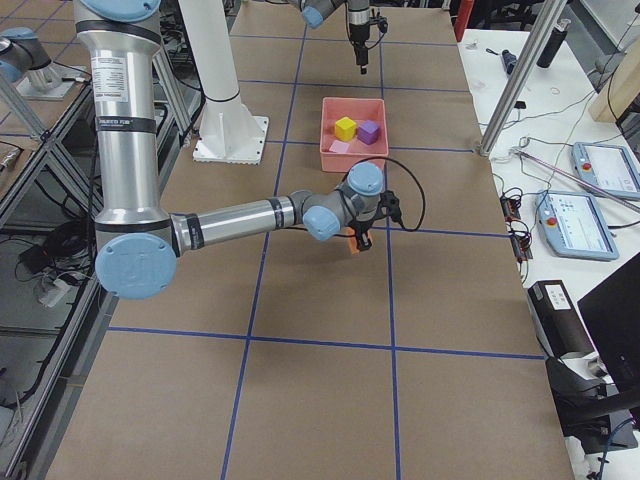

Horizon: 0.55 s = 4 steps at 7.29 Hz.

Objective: Place blocks into pink bin with both arms
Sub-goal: 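Release the orange cube into the bin with the right gripper while the left withdraws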

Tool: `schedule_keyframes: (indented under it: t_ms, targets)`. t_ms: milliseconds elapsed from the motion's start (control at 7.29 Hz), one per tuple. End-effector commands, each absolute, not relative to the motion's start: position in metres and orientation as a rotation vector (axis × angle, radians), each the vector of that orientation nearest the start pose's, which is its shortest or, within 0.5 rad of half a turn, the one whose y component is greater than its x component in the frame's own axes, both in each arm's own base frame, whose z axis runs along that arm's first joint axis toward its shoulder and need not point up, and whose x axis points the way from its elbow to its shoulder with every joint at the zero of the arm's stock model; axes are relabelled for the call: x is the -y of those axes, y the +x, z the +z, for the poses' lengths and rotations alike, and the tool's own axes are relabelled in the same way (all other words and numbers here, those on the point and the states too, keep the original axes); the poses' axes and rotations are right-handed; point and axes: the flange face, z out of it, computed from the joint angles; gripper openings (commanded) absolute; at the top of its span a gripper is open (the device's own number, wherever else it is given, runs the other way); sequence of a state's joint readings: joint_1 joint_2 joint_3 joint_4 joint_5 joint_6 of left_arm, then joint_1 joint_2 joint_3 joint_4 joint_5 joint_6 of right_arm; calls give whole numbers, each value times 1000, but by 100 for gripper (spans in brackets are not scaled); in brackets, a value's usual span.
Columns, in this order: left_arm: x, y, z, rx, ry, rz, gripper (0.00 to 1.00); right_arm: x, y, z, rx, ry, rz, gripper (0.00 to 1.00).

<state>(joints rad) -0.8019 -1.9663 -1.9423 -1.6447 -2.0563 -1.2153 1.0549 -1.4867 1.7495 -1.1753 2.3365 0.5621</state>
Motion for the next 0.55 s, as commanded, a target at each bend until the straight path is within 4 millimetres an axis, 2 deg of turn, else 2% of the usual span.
schedule_keyframes:
  t_ms: [0, 137, 275, 412]
  targets:
    - [476, 281, 322, -898, 77, -123, 100, 514, -283, 336, 1008, 59, -65, 0]
    - [478, 284, 325, -893, 71, -121, 100, 510, -339, 263, 1013, -16, 2, 0]
    - [479, 288, 330, -886, 64, -119, 100, 503, -369, 221, 1011, -40, 47, 0]
    - [480, 289, 333, -882, 61, -119, 100, 485, -405, 212, 992, -63, 103, 0]
